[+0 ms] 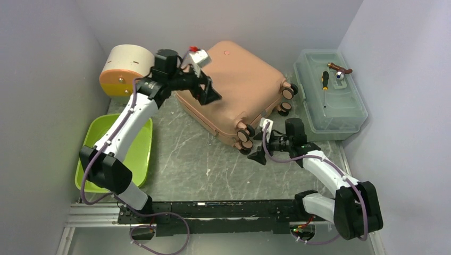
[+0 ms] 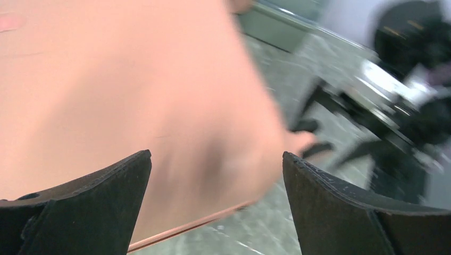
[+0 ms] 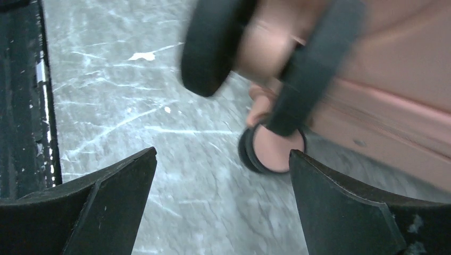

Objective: Open, take out, and arrange the luggage
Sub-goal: Rotate the luggage at the center of the board.

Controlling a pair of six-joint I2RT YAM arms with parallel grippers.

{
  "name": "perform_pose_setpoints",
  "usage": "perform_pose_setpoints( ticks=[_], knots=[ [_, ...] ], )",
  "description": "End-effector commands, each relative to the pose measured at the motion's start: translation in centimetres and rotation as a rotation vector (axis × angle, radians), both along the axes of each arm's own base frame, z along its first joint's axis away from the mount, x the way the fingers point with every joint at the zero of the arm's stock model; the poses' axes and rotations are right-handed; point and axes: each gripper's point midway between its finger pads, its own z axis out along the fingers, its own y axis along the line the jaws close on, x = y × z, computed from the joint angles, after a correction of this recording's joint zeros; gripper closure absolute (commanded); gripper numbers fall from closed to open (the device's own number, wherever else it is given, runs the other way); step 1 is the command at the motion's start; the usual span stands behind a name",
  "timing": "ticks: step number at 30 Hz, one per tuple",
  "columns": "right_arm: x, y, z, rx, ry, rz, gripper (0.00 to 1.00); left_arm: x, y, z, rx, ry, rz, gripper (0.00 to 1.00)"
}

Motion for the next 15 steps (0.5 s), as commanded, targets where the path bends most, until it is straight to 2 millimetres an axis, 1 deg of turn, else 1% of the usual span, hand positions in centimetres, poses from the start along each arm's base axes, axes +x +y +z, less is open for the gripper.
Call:
perform_pose_setpoints(
  ticks=[1,3,5,6,7,9,11,12,15],
  knots=[
    [-0.1,3.5,1.7,0.021,-0.221,0.128,0.03,8.6,6.7,0.3,-0.01,-0.059,0.408,0.0],
    [0.2,4.6,1.4,0.009,-0.252,0.134,0.05,11.2,9.2,-0.4,-0.011,-0.056,0.506,0.01],
    [0.5,5.4,1.3,0.008,-0.281,0.131,0.06,13.4,11.5,-1.4,-0.02,-0.016,0.59,0.01],
    [0.7,5.8,1.3,0.008,-0.293,0.131,0.07,14.8,12.9,-2.3,-0.019,0.01,0.626,0.01],
    [0.7,6.1,1.5,0.013,-0.302,0.136,0.07,15.6,13.9,-2.5,-0.026,0.023,0.655,0.01],
    [0.4,6.9,1.6,0.021,-0.303,0.164,0.08,17.7,15.8,-3.8,-0.026,0.061,0.703,0.01],
    [-0.2,7.6,1.6,0.024,-0.294,0.2,0.08,19.2,17.2,-4.8,-0.023,0.083,0.732,0.0],
    [-0.5,7.8,1.5,0.024,-0.293,0.217,0.09,19.8,17.6,-5.3,-0.022,0.09,0.74,0.0],
    [-0.8,8.3,1.6,0.031,-0.296,0.224,0.09,21.1,18.2,-6.6,-0.018,0.101,0.747,0.01]
  ],
)
